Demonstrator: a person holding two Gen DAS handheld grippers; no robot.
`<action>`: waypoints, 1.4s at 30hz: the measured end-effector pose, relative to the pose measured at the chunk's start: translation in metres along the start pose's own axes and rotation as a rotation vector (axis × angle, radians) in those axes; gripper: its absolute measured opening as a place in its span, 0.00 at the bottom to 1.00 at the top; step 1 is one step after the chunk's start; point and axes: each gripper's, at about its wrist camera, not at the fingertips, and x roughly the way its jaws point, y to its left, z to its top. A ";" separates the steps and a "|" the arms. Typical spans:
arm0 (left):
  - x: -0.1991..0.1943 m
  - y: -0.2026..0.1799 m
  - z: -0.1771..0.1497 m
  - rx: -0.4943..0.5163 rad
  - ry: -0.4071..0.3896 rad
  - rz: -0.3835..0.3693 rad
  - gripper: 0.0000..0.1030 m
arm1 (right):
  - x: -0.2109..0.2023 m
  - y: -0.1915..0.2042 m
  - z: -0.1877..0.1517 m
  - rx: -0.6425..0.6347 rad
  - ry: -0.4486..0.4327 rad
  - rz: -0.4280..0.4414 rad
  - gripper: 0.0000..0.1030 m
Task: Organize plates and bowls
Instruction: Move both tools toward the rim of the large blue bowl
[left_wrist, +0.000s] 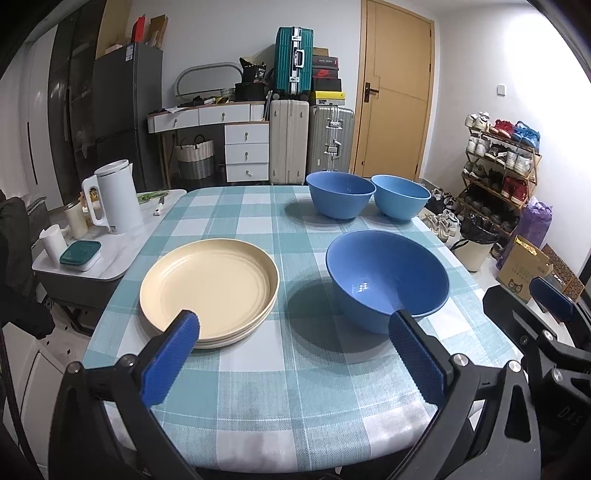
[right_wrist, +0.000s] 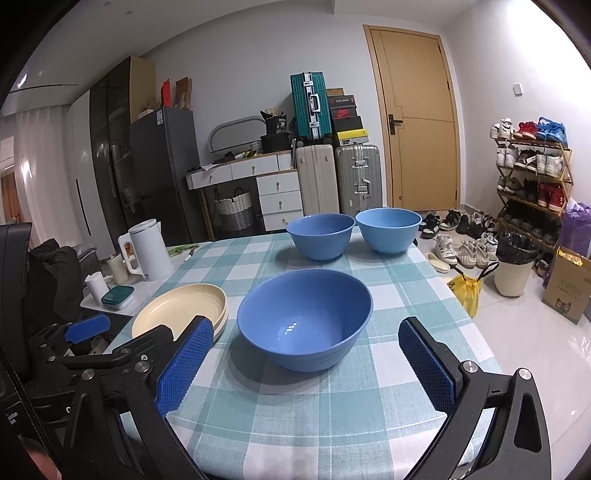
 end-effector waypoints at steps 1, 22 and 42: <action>0.001 -0.001 0.000 0.003 0.002 0.000 1.00 | 0.000 -0.001 -0.001 0.003 0.002 0.000 0.99; 0.025 -0.020 -0.009 0.070 0.083 -0.017 1.00 | 0.019 -0.021 -0.012 0.051 0.070 -0.009 0.99; 0.049 0.010 0.011 -0.028 0.144 -0.063 1.00 | 0.025 -0.061 -0.010 0.198 0.122 0.075 0.99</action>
